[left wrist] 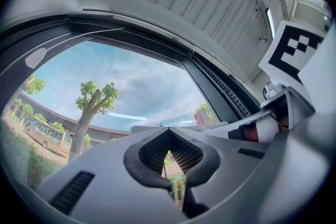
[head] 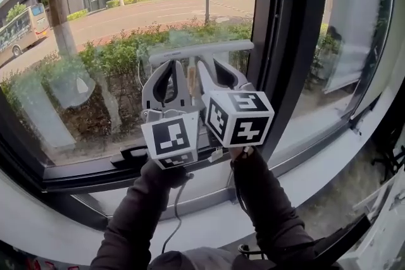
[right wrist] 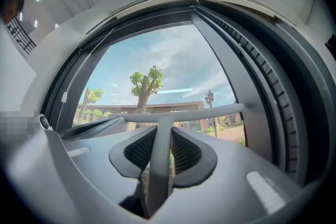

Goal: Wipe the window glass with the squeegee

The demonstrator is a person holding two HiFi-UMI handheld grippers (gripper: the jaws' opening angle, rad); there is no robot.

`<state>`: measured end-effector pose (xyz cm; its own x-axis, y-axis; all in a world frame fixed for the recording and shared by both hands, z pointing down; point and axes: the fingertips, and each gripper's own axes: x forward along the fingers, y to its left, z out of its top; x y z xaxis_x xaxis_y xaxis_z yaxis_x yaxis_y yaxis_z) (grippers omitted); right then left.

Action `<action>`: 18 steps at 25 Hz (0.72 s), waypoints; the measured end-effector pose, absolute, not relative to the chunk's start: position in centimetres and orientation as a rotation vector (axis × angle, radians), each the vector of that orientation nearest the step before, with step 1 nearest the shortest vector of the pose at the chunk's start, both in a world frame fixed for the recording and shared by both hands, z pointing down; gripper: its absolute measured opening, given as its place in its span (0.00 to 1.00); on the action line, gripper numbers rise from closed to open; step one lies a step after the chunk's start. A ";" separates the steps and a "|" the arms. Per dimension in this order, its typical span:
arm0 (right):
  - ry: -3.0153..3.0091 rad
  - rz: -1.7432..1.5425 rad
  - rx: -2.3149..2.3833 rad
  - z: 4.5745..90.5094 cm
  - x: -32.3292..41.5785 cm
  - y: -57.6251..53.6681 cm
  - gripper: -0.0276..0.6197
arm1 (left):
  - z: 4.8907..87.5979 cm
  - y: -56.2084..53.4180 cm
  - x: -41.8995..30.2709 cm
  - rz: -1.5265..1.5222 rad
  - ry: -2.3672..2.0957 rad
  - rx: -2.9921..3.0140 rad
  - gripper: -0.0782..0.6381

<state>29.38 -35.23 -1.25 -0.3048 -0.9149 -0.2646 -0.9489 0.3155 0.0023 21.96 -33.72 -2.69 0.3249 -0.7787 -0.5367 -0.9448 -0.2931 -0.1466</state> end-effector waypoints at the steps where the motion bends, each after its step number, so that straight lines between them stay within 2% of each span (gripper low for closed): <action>1: 2.365 0.231 -1.706 -1.2 29.4 -35.3 0.17 | -2.6 -33.8 21.9 0.517 1.516 -2.159 0.11; 18: 2.395 0.160 -1.673 -0.5 29.9 -35.5 0.17 | -2.2 -33.9 22.8 0.467 1.540 -2.177 0.11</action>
<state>29.90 -35.55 -0.54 -0.3306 -0.9136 -0.2368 -0.9370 0.3477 -0.0334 22.76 -33.91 -2.18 0.3260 -0.7999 -0.5039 -0.9450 -0.2901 -0.1509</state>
